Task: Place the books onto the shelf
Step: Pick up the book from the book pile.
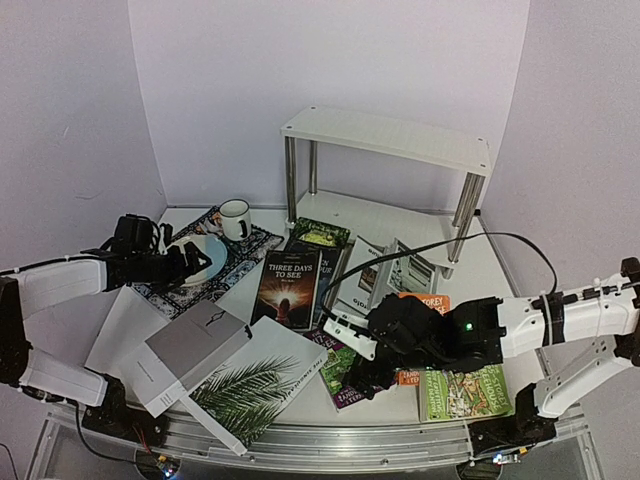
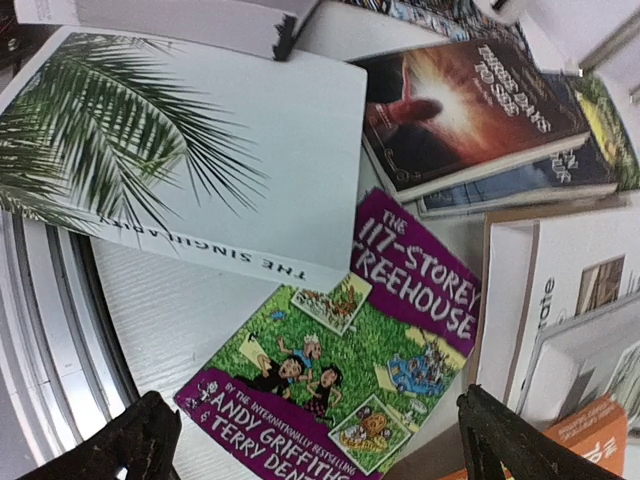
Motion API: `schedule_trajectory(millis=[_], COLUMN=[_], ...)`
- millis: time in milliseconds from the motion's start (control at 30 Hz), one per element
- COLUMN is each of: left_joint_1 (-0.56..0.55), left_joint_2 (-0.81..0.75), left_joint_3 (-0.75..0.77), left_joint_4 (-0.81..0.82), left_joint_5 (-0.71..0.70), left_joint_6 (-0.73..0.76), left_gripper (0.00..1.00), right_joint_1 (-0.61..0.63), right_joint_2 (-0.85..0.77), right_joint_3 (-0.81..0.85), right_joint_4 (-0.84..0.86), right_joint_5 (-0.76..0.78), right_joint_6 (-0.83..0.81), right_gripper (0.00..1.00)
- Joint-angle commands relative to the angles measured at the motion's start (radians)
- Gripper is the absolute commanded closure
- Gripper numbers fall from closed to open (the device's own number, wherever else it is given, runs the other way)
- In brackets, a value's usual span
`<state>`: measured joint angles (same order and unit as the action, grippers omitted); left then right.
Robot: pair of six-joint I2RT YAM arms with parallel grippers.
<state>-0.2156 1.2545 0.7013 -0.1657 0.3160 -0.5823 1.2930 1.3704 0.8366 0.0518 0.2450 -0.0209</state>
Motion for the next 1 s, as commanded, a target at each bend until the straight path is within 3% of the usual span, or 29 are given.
schedule_trajectory(millis=[0,100,367,967], left_joint_1=[-0.005,-0.005,-0.005,-0.005], left_joint_2=[-0.022,-0.034,-0.056,-0.076], left_joint_3=[0.023,0.019,0.008,0.019], left_joint_4=[0.008,0.005,-0.004,-0.033], left_joint_5=[0.022,0.011,0.002,-0.010], left_joint_6=[-0.002,0.005,0.011,0.040], left_gripper=[0.00,0.00,0.00,0.00], right_joint_1=[0.022,0.049,0.117,0.214], right_joint_2=[0.000,0.001,0.110,0.465], right_joint_3=[-0.055,-0.127,-0.140,-0.038], right_joint_4=[0.178,0.313,0.453,0.819], right_joint_5=[0.039,-0.055,-0.015,0.173], right_joint_6=[-0.267,-0.464,-0.892,-1.255], right_gripper=[0.02,0.02,0.02,0.02])
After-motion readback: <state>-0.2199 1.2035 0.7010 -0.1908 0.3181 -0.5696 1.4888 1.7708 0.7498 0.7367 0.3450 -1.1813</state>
